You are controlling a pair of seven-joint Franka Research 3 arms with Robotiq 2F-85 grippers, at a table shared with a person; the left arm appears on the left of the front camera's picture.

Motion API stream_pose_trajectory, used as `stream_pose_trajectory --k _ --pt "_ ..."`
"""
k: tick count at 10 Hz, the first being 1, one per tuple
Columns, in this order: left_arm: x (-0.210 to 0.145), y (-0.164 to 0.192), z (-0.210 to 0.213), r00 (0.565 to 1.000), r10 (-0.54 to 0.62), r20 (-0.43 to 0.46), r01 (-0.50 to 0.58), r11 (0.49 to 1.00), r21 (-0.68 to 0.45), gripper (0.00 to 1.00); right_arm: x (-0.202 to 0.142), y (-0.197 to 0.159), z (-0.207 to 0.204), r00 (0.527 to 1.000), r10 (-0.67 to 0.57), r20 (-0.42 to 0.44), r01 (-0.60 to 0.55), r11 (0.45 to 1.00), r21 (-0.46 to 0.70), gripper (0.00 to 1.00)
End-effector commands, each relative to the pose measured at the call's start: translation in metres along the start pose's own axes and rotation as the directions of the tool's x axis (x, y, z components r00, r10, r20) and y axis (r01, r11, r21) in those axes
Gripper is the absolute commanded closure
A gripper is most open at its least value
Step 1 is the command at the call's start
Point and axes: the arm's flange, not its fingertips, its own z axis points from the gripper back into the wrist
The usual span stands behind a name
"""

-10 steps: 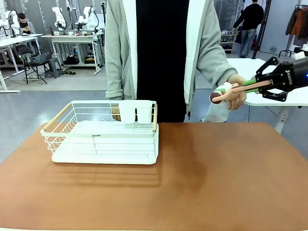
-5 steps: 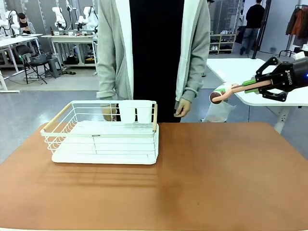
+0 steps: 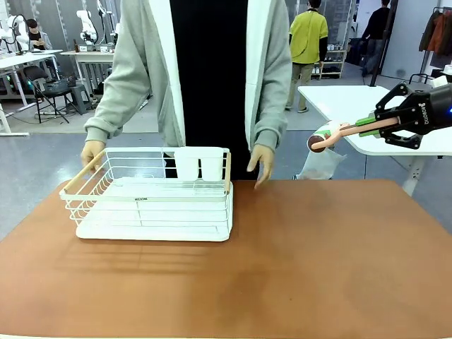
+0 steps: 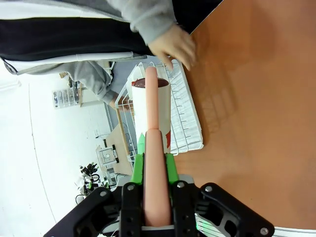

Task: Clean the table.
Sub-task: Clean the table with the Lint Roller when the human lifts the Dish drying rack.

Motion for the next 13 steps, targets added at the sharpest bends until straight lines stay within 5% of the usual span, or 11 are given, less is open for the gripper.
stream_pose_trajectory --k 1,13 --pt "-0.0007 -0.0018 0.0027 1.000 -0.010 0.001 0.010 1.000 -0.019 0.00 -0.0012 0.0012 -0.0009 1.000 0.002 -0.003 -0.002 1.000 0.000 0.99" --pt "-0.0007 -0.0018 0.0027 1.000 -0.010 0.001 0.010 1.000 -0.019 0.00 -0.0012 0.0012 -0.0009 1.000 0.002 -0.003 -0.002 1.000 0.000 0.99"
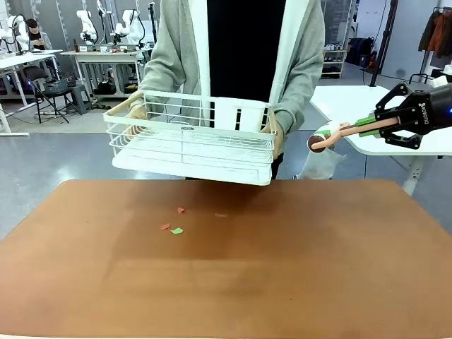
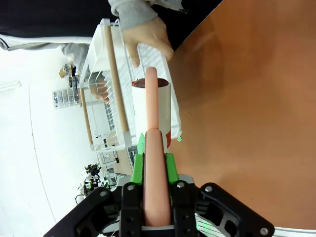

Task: Clean the table.
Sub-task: Clean the table with the Lint Roller when the human lifts the Dish drying rack.

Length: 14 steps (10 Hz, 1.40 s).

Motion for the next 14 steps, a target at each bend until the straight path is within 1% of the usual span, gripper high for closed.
stream_pose_trajectory --k 1,5,6,7,8,9,10,11,12,13,14 --pt "-0.001 -0.002 0.003 1.000 -0.010 0.001 0.010 1.000 -0.019 0.00 -0.001 0.001 -0.001 1.000 0.002 -0.003 -0.002 1.000 0.000 0.99" --pt "-0.001 -0.002 0.003 1.000 -0.010 0.001 0.010 1.000 -0.019 0.00 -0.001 0.001 -0.001 1.000 0.002 -0.003 -0.002 1.000 0.000 0.99" --pt "-0.001 -0.002 0.003 1.000 -0.010 0.001 0.010 1.000 -0.019 0.00 0.000 0.000 0.000 1.000 0.000 0.000 0.000 1.000 0.000 0.79" --pt "-0.001 -0.002 0.003 1.000 -0.010 0.001 0.010 1.000 -0.019 0.00 0.001 0.017 -0.001 0.994 0.087 -0.071 -0.091 0.994 -0.063 0.79" --pt "-0.001 -0.002 0.003 1.000 -0.010 0.001 0.010 1.000 -0.019 0.00 0.001 0.047 -0.007 0.974 0.205 -0.092 -0.218 0.962 -0.165 0.79" --pt "-0.001 -0.002 0.003 1.000 -0.010 0.001 0.010 1.000 -0.019 0.00 -0.001 0.078 -0.023 0.938 0.290 -0.190 -0.322 0.931 -0.171 0.79" --pt "-0.001 -0.002 0.003 1.000 -0.010 0.001 0.010 1.000 -0.019 0.00 -0.001 0.097 -0.053 0.893 0.347 -0.287 -0.413 0.885 -0.215 0.79" --pt "-0.001 -0.002 0.003 1.000 -0.010 0.001 0.010 1.000 -0.019 0.00 -0.001 0.105 -0.097 0.855 0.358 -0.375 -0.460 0.856 -0.234 0.79" --pt "-0.001 -0.002 0.003 1.000 -0.010 0.001 0.010 1.000 -0.019 0.00 0.003 0.100 -0.155 0.863 0.245 -0.442 -0.392 0.877 -0.278 0.79" --pt "-0.001 -0.002 0.003 1.000 -0.010 0.001 0.010 1.000 -0.019 0.00 -0.001 0.090 -0.190 0.854 0.211 -0.476 -0.378 0.879 -0.290 0.79" --pt "-0.001 -0.002 0.003 1.000 -0.010 0.001 0.010 1.000 -0.019 0.00 -0.018 0.074 -0.231 0.832 0.201 -0.517 -0.391 0.873 -0.290 0.79"
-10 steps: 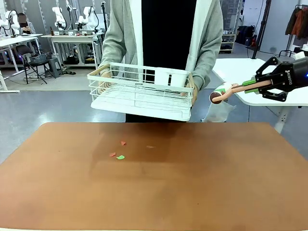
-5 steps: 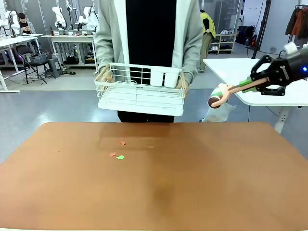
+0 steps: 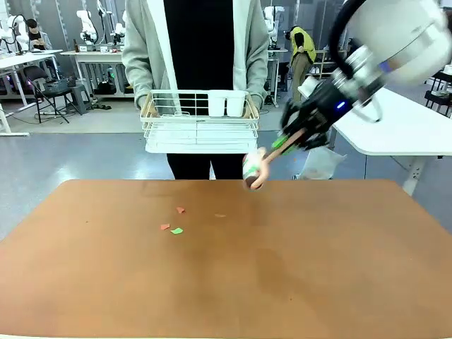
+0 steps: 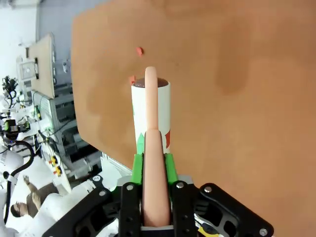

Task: Clean the table.
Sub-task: Clean the table with the Lint Roller when the human lifts the Dish drying rack.

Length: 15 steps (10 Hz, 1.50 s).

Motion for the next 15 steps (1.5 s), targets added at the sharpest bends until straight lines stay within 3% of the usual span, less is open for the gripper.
stream_pose_trajectory --k 1,3,4,10,13,15 --pt "-0.001 -0.002 0.003 1.000 -0.010 0.001 0.010 1.000 -0.020 0.00 0.020 0.008 -0.038 0.998 -0.056 0.022 0.057 0.998 -0.032 0.79" --pt "-0.001 -0.002 0.003 1.000 -0.010 0.001 0.010 1.000 -0.020 0.00 0.017 0.012 -0.056 0.993 -0.053 0.104 0.056 0.998 -0.027 0.79" --pt "-0.001 -0.002 0.003 1.000 -0.010 0.001 0.010 1.000 -0.020 0.00 0.017 -0.007 -0.064 1.000 -0.028 -0.013 0.028 0.999 -0.027 0.79" --pt "-0.001 -0.002 0.003 1.000 -0.010 0.001 0.010 1.000 -0.020 0.00 0.019 -0.009 -0.068 0.999 -0.039 -0.007 0.039 0.999 -0.027 0.79" --pt "-0.001 -0.002 0.003 1.000 -0.010 0.001 0.010 1.000 -0.020 0.00 0.029 -0.009 -0.120 0.999 -0.004 -0.048 0.005 1.000 0.004 0.79" --pt "-0.001 -0.002 0.003 1.000 -0.010 0.001 0.010 1.000 -0.020 0.00 0.033 -0.006 -0.133 1.000 -0.006 -0.003 0.006 1.000 0.016 0.79"
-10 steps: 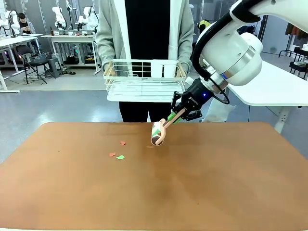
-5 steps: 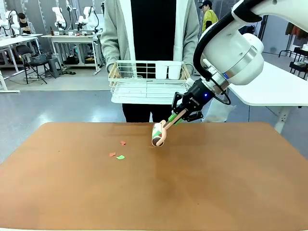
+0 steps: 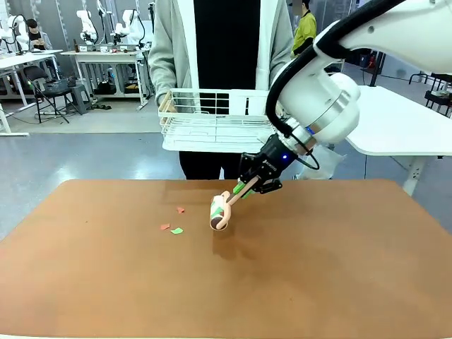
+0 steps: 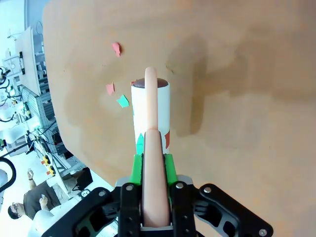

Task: Clean the table.
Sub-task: Clean the table with the Lint Roller when the human lifts the Dish drying rack.

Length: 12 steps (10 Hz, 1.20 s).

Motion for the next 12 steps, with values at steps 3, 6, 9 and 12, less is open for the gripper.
stream_pose_trajectory --k 3,6,9,12 --pt "-0.001 -0.002 0.003 1.000 -0.009 0.001 0.009 1.000 -0.021 0.00 0.015 0.009 -0.034 1.000 -0.018 0.007 0.017 0.995 0.099 0.79" --pt "-0.001 -0.002 0.003 1.000 -0.009 0.001 0.009 1.000 -0.021 0.00 0.025 0.004 -0.060 0.998 -0.068 -0.002 0.068 0.991 0.117 0.79" --pt "-0.001 -0.002 0.003 1.000 -0.009 0.001 0.009 1.000 -0.021 0.00 0.023 -0.005 -0.101 0.997 -0.053 -0.051 0.057 0.996 0.074 0.79" --pt "-0.001 -0.002 0.003 1.000 -0.009 0.001 0.009 1.000 -0.021 0.00 0.027 0.018 -0.161 0.992 -0.077 -0.099 0.077 0.997 -0.004 0.79"
